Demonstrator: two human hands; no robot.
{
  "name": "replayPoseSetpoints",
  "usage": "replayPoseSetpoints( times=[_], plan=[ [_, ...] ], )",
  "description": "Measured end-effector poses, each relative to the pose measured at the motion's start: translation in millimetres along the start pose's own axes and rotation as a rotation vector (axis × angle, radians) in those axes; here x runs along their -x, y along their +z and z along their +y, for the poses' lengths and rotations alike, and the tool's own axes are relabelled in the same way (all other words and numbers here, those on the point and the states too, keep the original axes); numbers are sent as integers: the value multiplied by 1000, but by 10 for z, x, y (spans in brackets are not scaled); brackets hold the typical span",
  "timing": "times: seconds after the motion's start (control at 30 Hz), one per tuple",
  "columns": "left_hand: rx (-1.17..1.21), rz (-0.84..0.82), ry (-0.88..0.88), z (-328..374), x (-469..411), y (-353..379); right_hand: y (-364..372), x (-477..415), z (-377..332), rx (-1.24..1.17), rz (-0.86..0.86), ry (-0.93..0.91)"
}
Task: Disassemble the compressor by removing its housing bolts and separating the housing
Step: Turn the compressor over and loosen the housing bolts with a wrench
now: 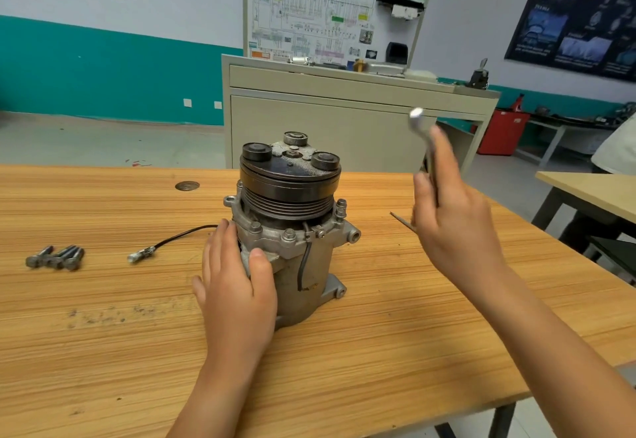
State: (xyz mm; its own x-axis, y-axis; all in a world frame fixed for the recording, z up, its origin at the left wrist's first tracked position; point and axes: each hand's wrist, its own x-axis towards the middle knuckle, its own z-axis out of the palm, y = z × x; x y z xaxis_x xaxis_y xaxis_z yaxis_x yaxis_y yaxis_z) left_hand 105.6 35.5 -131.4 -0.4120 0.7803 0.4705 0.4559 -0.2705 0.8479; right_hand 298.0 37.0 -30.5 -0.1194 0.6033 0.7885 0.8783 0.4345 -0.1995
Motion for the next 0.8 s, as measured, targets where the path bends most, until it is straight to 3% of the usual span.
replayPoseSetpoints(
  times=[0.1, 0.17, 0.4, 0.8],
  plan=[
    [-61, -6, -17, 13, 12, -4, -173, 170, -192, 433, -403, 31],
    [-49, -16, -23, 23, 23, -14, -173, 212, -284, 521, -516, 44],
    [10, -30, -31, 28, 22, -25, -164, 73, -538, 683, -701, 88],
    [40, -36, -47, 47, 37, -14, -66, 24, -885, 935, -873, -207]
  ],
)
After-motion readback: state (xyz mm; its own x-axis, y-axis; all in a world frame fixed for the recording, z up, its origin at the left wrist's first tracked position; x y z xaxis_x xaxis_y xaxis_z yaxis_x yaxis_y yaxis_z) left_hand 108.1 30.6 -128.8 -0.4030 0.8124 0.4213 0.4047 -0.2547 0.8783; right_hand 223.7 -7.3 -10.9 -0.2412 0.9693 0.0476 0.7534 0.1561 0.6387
